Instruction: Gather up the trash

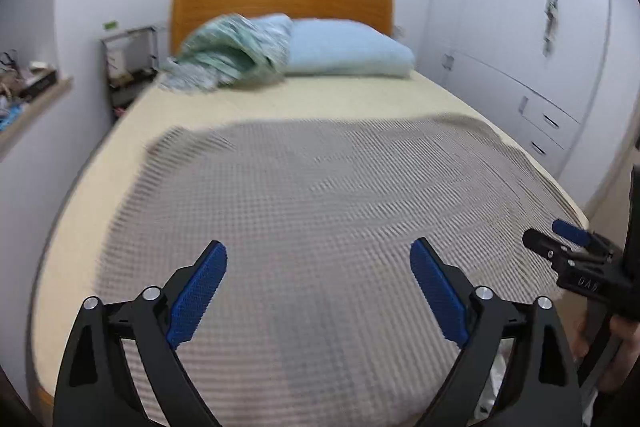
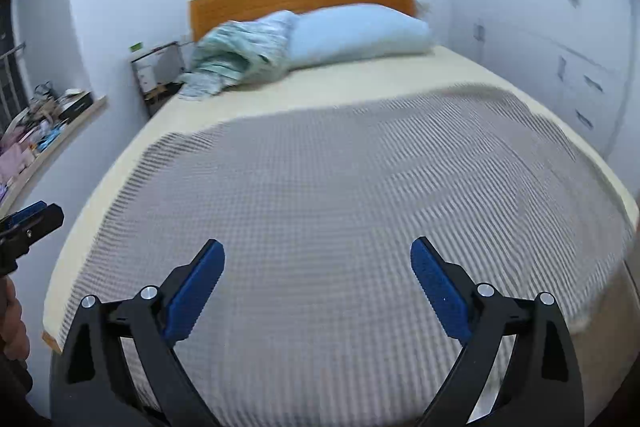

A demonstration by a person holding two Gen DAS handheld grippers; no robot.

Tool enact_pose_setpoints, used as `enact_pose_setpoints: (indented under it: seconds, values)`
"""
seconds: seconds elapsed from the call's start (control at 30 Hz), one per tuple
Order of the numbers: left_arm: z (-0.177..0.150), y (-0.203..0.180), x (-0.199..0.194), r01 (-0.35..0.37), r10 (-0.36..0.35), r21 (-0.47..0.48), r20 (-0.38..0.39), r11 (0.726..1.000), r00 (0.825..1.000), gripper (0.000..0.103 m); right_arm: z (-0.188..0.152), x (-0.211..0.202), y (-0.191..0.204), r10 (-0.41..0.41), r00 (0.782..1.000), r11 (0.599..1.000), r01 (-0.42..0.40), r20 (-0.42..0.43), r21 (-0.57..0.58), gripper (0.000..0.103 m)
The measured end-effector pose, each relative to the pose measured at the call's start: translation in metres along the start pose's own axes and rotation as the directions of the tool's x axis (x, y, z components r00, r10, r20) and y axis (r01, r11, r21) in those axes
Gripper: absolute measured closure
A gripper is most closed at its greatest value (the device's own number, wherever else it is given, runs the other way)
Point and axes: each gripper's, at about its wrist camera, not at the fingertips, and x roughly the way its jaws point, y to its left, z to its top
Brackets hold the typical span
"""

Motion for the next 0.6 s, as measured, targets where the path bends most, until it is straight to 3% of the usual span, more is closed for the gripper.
enact_pose_setpoints:
  seconds: [0.17, 0.33, 0.4, 0.47, 0.53, 0.57, 0.6]
  values:
    - [0.050, 0.044, -0.002, -0.056, 0.056, 0.001, 0.052, 0.998, 0.997, 0.010, 0.063, 0.039, 0.039, 0.016, 1.000, 1.000, -0.016, 0.002, -0.014, 0.013]
    - [0.088, 0.071, 0.005, -0.075, 0.077, -0.017, 0.140, 0.997, 0.987, 0.009, 0.094, 0.066, 0.054, 0.007, 1.000, 1.000, -0.007, -0.022, 0.012, 0.013]
    - [0.099, 0.077, 0.010, -0.086, 0.085, -0.008, 0.208, 0.996, 0.974, 0.008, 0.101, 0.070, 0.061, -0.004, 1.000, 1.000, 0.004, 0.004, -0.002, 0.013]
    - [0.103, 0.078, 0.016, -0.093, 0.088, 0.005, 0.269, 0.996, 0.959, 0.008, 0.106, 0.069, 0.068, -0.014, 0.996, 0.999, 0.016, 0.090, -0.031, 0.013]
    - [0.106, 0.079, 0.021, -0.098, 0.089, 0.011, 0.326, 0.995, 0.941, 0.008, 0.107, 0.062, 0.073, -0.004, 0.974, 0.997, 0.020, 0.226, -0.069, 0.013]
    - [0.107, 0.080, 0.024, -0.103, 0.092, 0.012, 0.344, 0.995, 0.934, 0.008, 0.106, 0.058, 0.075, -0.004, 0.952, 0.996, 0.031, 0.305, -0.082, 0.013]
    - [0.107, 0.081, 0.025, -0.101, 0.091, 0.010, 0.352, 0.995, 0.931, 0.008, 0.104, 0.057, 0.076, -0.013, 0.940, 0.996, 0.043, 0.340, -0.083, 0.013]
